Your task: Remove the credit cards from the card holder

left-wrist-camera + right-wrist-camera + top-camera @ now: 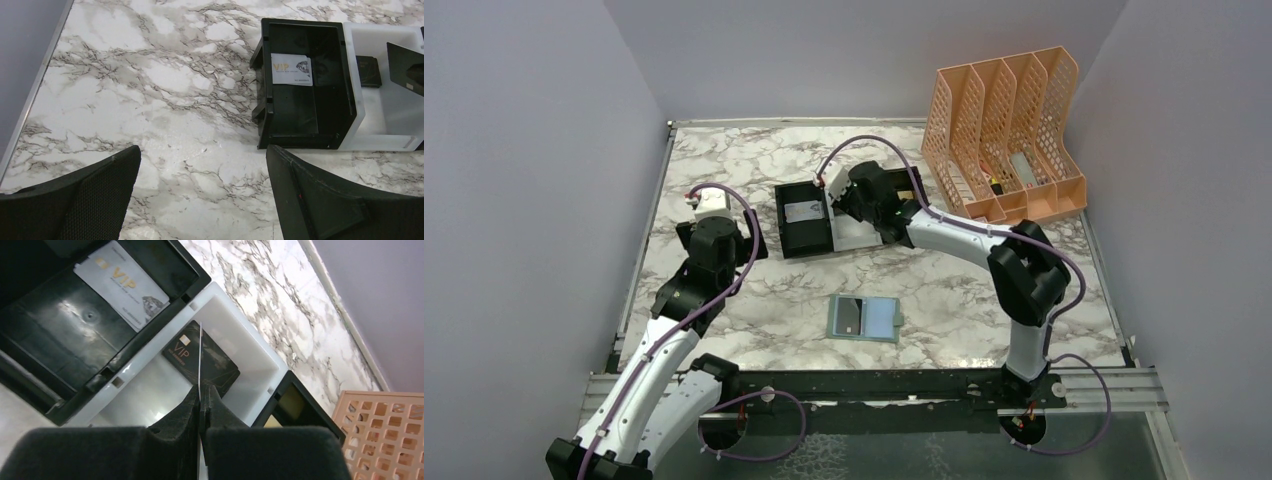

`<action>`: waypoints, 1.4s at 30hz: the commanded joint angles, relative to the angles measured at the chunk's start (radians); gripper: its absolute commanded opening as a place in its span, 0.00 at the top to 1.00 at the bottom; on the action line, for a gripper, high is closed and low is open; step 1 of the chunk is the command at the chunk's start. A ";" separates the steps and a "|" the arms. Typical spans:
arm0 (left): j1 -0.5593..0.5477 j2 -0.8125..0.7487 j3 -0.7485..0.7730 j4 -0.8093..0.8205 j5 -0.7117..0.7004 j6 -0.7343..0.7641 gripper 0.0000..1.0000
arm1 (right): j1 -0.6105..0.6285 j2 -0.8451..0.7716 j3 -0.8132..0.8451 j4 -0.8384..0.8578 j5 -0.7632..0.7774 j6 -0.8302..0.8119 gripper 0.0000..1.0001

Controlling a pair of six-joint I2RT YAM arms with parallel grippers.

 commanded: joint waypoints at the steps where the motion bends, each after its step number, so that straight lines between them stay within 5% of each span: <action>1: 0.003 -0.024 -0.023 0.022 -0.029 0.015 0.01 | 0.004 0.061 -0.002 0.126 0.091 -0.145 0.99; 9: 0.003 -0.023 -0.022 0.025 -0.030 0.024 0.01 | 0.002 0.137 -0.011 0.299 0.097 -0.316 0.99; 21: 0.003 -0.030 -0.025 0.027 -0.030 0.027 0.01 | -0.021 0.251 0.042 0.298 0.075 -0.372 0.96; 35: 0.003 -0.019 -0.025 0.027 -0.018 0.032 0.01 | -0.048 0.305 0.165 0.023 -0.058 -0.322 0.87; 42: 0.003 -0.011 -0.026 0.028 -0.013 0.033 0.01 | -0.056 0.285 0.158 0.016 -0.063 -0.328 0.83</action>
